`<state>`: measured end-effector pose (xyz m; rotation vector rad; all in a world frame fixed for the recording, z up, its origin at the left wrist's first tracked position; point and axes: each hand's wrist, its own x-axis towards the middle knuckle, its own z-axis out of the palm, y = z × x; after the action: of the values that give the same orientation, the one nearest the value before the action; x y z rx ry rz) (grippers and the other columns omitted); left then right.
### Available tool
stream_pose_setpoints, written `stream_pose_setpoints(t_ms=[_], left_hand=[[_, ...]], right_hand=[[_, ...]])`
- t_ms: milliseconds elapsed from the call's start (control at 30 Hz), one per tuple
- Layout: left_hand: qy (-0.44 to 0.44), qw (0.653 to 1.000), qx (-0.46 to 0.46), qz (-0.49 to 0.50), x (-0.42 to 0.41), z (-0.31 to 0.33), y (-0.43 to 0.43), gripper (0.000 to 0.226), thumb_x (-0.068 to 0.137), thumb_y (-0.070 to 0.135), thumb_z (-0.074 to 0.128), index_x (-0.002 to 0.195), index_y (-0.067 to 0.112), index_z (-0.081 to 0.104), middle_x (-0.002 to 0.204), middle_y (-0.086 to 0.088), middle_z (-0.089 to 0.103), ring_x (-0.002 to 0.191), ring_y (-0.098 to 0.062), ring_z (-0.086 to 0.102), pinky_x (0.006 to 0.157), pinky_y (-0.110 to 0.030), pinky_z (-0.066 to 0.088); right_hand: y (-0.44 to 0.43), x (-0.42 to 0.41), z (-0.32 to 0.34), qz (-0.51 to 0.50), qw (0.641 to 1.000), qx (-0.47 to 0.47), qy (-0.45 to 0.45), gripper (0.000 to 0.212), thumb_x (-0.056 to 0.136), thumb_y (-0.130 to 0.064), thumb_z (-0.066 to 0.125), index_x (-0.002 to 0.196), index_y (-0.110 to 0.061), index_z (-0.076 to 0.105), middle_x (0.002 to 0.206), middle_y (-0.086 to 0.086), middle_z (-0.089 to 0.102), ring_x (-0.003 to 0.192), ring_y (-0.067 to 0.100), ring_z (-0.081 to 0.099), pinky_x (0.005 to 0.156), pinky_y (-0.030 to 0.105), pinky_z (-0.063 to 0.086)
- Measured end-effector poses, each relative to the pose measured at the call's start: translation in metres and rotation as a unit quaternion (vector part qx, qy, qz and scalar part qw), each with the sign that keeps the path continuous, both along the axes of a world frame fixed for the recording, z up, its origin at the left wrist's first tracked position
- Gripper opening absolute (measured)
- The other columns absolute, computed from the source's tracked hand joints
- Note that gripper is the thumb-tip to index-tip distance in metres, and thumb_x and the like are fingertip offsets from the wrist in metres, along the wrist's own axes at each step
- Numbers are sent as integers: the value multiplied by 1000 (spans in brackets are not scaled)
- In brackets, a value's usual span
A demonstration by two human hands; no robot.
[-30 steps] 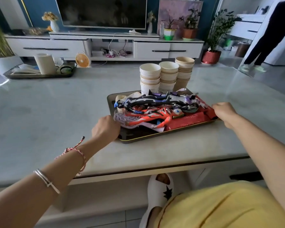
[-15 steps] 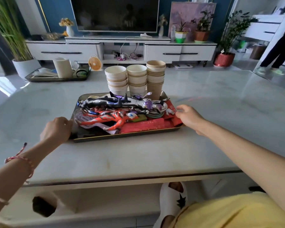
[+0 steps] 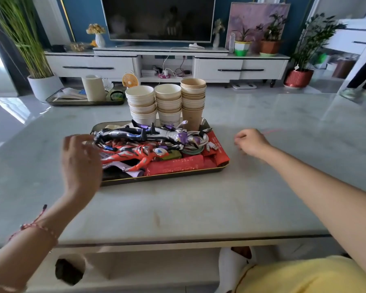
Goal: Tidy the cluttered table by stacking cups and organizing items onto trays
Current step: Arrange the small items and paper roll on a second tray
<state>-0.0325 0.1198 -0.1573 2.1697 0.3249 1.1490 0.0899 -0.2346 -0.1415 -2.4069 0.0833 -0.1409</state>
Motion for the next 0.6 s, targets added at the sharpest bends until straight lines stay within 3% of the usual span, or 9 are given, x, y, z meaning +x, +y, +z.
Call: stream_pose_setpoints(t_ms=[100,167,300,434,600], left_hand=[[-44,975,124,-182,-8,14,-48,18,85,-4,44,93,-1,61,96,-5,56,80,-18,50,69,-28,42],[-31,944,185,-271,-9,16,-69,20,85,1,43,90,-1,61,94,-9,58,81,-12,51,65,-23,42],[5,921,193,-338,-14,10,-88,25,85,8,38,87,0,62,89,-5,59,76,-14,52,59,-27,44],[20,917,193,-349,-10,3,-92,26,84,5,37,85,-2,62,86,-7,59,69,-18,53,57,-33,47],[48,924,153,-348,-3,-4,-98,18,80,-5,44,85,-2,61,85,-9,58,67,-21,52,56,-38,45]], right_hand=[[-35,11,-3,-34,968,-249,-19,39,87,3,45,125,0,47,129,22,50,118,36,49,92,38,40],[-49,17,-16,-12,943,-331,-24,43,88,3,41,131,1,39,136,20,43,124,35,44,98,40,36],[-62,28,-24,3,935,-354,-25,36,93,-1,33,125,-1,48,136,21,46,123,35,44,101,38,35],[-70,42,-20,25,910,-414,-23,49,93,-1,35,141,-6,32,152,16,23,138,30,25,110,35,20],[-81,46,-16,28,909,-413,-51,28,88,-4,46,111,-5,61,120,21,57,113,35,53,93,36,38]])
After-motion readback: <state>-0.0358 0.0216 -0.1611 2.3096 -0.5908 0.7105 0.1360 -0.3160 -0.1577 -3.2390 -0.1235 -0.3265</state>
